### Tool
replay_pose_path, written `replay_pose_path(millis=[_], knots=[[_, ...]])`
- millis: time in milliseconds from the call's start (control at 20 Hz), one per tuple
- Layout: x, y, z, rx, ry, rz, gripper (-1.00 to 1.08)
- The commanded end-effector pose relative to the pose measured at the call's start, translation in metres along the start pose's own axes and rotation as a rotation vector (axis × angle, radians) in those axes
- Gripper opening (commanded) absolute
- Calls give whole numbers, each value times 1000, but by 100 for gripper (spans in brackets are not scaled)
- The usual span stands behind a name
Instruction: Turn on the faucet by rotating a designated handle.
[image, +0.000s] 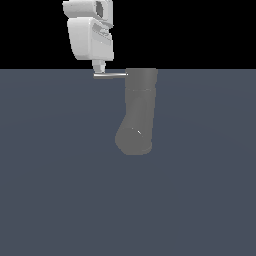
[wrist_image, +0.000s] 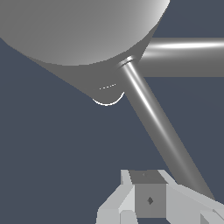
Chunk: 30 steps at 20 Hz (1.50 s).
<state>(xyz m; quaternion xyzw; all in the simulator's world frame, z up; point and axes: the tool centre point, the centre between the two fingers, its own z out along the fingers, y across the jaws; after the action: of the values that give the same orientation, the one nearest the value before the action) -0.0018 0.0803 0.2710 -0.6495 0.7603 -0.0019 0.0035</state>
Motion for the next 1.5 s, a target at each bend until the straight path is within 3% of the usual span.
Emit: replay_pose_path(millis=[0, 150, 1450], knots=[[-1, 12, 0, -7, 3, -3, -100], [-1, 9, 0, 0, 2, -4, -100], [69, 78, -1, -7, 3, -3, -100]])
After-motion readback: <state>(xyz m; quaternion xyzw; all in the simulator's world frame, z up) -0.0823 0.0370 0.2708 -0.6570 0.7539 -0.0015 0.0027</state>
